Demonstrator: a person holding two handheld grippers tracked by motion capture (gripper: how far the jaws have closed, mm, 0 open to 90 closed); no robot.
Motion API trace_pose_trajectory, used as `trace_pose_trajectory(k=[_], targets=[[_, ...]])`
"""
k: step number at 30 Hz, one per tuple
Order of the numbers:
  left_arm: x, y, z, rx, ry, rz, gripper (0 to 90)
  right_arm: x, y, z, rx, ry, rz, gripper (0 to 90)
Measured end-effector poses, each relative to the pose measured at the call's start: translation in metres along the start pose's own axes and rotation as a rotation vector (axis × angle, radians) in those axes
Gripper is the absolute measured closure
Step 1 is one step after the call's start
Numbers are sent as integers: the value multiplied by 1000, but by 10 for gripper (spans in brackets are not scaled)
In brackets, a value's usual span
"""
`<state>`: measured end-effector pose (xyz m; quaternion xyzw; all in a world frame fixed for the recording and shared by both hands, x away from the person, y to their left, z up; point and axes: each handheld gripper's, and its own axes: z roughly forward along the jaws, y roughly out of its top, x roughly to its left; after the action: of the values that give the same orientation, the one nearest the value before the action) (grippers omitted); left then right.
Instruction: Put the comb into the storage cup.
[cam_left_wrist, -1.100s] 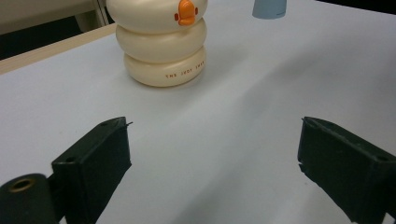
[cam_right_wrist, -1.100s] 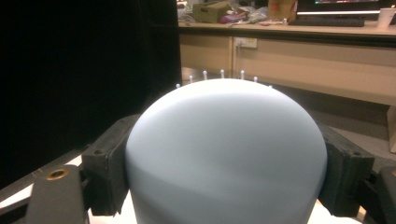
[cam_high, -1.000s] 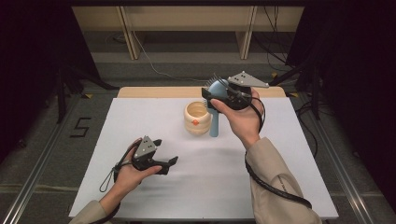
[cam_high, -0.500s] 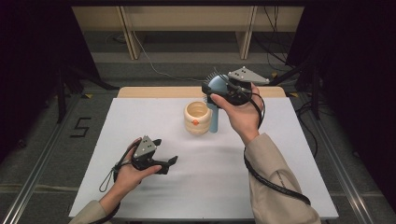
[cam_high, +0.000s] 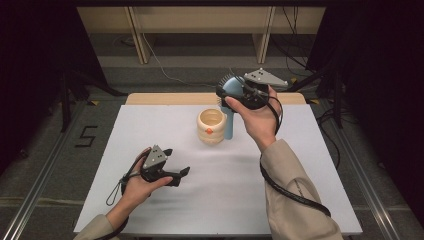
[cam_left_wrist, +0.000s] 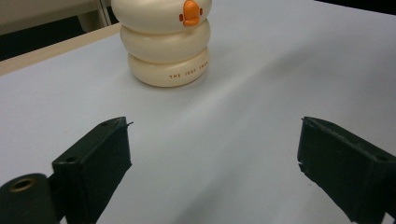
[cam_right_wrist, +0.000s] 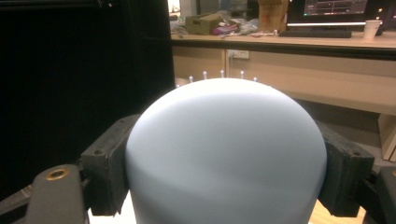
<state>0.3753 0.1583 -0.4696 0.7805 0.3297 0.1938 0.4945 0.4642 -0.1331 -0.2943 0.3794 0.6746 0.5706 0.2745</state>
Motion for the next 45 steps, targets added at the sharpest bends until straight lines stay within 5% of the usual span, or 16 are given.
trace_pose_trajectory(k=[45], targets=[[2,0,0,0,4,-3,93,-2,15,20,-32,-16,2,205]])
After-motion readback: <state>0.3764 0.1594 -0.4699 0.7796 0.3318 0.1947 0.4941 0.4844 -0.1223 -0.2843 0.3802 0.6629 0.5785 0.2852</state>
